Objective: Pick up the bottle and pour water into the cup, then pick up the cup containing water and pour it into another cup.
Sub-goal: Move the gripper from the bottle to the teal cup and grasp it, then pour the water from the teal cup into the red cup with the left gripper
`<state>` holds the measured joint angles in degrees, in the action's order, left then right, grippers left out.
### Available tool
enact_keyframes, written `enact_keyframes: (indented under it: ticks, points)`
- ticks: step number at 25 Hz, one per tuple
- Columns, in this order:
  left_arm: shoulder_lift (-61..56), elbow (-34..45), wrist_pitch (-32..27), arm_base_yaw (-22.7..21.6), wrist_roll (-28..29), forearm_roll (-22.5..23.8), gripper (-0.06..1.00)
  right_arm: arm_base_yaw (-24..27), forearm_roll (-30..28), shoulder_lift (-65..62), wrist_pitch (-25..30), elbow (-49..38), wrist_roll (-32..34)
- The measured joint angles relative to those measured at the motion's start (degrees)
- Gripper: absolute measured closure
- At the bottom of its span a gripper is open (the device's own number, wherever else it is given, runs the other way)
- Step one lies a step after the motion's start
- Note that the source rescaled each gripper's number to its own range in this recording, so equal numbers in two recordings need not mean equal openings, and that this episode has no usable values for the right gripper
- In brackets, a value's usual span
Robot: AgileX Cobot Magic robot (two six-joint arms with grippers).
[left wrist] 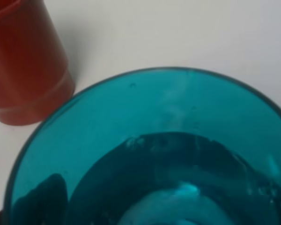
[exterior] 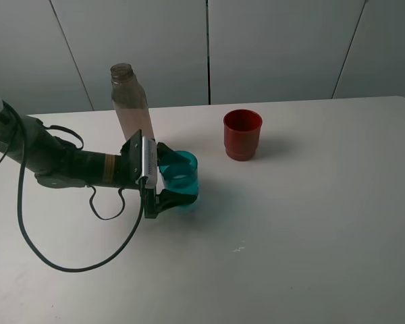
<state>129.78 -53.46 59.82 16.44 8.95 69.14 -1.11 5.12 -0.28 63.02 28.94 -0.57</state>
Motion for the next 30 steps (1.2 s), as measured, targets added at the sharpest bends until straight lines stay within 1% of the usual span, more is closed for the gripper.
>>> enact_keyframes:
  ticks: [1, 2, 3, 4, 5, 6, 21, 23, 26, 30]
  points:
    - [0.27, -0.09, 0.12, 0.1, 0.0, -0.37, -0.05, 0.0, 0.0, 0.0, 0.0, 0.0, 0.0]
    - [0.41, -0.09, -0.04, 0.09, 0.0, -0.61, 0.03, 0.0, 0.0, 0.0, 0.0, 0.0, 0.0]
    - [0.67, -0.09, -0.04, 0.09, 0.1, -0.73, 0.19, 0.0, 0.0, 0.0, 0.0, 0.0, 0.0]
    - [0.65, -0.09, -0.14, 0.09, 0.1, -0.86, 0.54, 0.0, 0.0, 0.0, 0.0, 0.0, 0.0]
    - [0.65, -0.09, -0.17, 0.09, 0.21, -1.3, 0.77, 0.0, 0.0, 0.0, 0.0, 0.0, 0.0]
    - [0.65, -0.09, -0.25, 0.09, 0.21, -1.41, 0.76, 0.0, 0.0, 0.0, 0.0, 0.0, 0.0]
    - [0.65, -0.09, -0.32, 0.09, -0.11, -2.97, 0.76, 0.0, 0.0, 0.0, 0.0, 0.0, 0.0]
    - [0.79, -0.09, 0.46, 0.09, -0.11, -3.3, 0.76, 0.0, 0.0, 0.0, 0.0, 0.0, 0.0]
    - [0.67, -0.09, 1.84, 0.5, 0.37, -5.07, 0.76, 0.0, 0.0, 0.0, 0.0, 0.0, 0.0]
    - [-0.67, -0.09, 1.63, 1.29, 2.17, -7.66, 0.76, 0.0, 0.0, 0.0, 0.0, 0.0, 0.0]
